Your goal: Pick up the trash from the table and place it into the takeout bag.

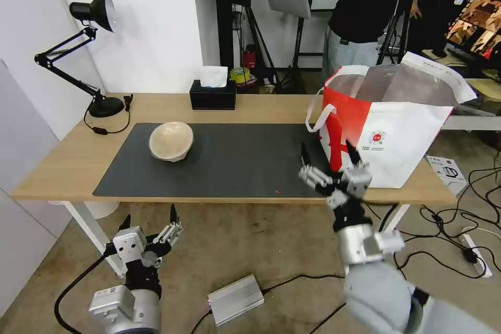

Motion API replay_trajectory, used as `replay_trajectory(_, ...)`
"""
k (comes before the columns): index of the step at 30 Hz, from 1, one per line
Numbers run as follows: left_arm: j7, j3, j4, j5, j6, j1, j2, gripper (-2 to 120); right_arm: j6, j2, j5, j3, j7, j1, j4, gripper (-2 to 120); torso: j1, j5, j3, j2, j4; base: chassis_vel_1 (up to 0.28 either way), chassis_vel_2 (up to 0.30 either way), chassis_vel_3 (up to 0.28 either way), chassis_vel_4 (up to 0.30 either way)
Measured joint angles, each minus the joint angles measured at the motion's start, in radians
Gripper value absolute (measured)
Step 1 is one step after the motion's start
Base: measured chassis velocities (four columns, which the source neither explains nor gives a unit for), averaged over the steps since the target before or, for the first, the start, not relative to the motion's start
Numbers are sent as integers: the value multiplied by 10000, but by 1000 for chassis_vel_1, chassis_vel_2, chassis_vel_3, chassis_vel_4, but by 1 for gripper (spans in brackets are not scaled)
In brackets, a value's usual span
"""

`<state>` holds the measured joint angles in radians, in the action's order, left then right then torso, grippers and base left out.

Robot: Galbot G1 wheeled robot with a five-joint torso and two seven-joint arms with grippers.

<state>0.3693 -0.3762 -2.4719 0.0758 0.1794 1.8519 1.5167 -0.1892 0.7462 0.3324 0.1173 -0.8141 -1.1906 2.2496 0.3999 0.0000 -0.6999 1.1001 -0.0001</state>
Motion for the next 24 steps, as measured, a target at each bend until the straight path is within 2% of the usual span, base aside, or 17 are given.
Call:
replay_trajectory(10, -6, -5, 86, -16, -38, -12, 19, 100, 685, -85, 485, 94, -590, -1338, 87, 100, 1, 0, 0, 0, 1, 0, 0, 0, 0)
replay_trajectory(24, -8, 12, 131, 2, -51, -45, 2, 100, 1339, -232, 599, 103, -702, -2231, 290, 100, 1, 0, 0, 0, 1, 0, 0, 0, 0)
